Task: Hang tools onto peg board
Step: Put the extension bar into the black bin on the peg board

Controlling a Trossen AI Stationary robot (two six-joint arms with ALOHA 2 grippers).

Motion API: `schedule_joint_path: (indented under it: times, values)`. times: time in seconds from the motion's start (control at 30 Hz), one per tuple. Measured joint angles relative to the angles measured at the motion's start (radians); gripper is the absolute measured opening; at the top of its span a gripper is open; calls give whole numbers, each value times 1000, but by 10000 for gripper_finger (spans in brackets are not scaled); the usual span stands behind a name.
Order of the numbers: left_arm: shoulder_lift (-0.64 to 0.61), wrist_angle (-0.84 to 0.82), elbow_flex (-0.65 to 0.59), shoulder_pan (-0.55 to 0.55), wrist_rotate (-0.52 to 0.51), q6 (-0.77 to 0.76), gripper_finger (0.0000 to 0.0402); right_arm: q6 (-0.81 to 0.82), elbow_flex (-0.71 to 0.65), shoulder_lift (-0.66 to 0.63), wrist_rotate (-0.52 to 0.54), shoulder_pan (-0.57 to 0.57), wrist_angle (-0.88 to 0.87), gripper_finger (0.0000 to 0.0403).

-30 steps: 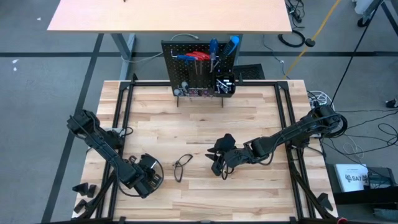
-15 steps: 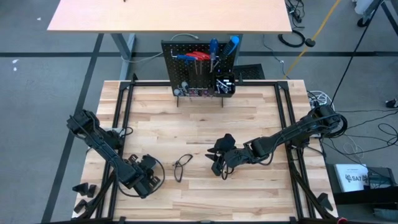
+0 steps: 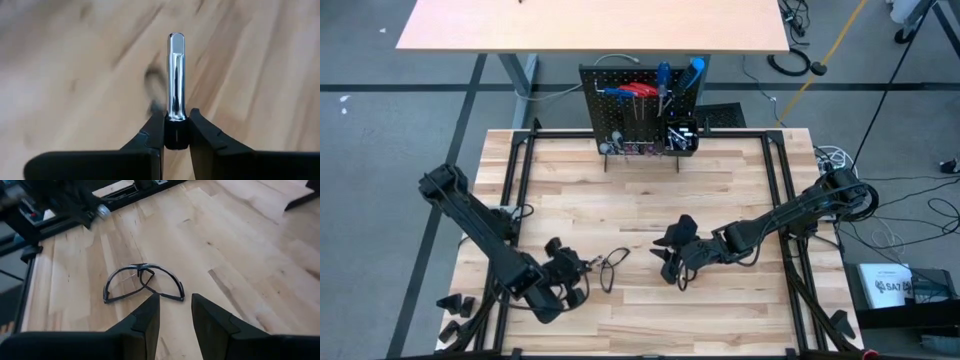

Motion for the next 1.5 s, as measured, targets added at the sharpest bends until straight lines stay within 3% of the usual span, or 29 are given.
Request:
schedule_joint_path:
  times: [0.13,0.23,0.33,0.67,0.77,0.9,1.1,1.23,1.5]
  values:
    - [-9,168,12,17,-99,282,53,-39,0,0,0,0,19,105]
    - [-13,307,12,53,-83,508,53,-48,0,0,0,3,67,105]
    - [-13,375,12,95,-31,640,53,-92,0,0,0,8,106,105]
    - [-159,234,10,249,64,874,53,-207,0,1,-27,53,149,105]
    - [-206,314,-18,301,137,945,53,-245,0,1,-25,59,178,105]
    - [-234,466,-66,349,339,1026,53,-385,0,1,-30,59,296,105]
    - [-243,796,-199,393,662,1041,53,-579,0,2,-247,92,500,105]
    - [-244,979,-264,389,703,1046,53,-678,0,1,-262,119,582,105]
    - [-243,1150,-314,362,708,1142,53,-720,0,1,-231,119,597,108]
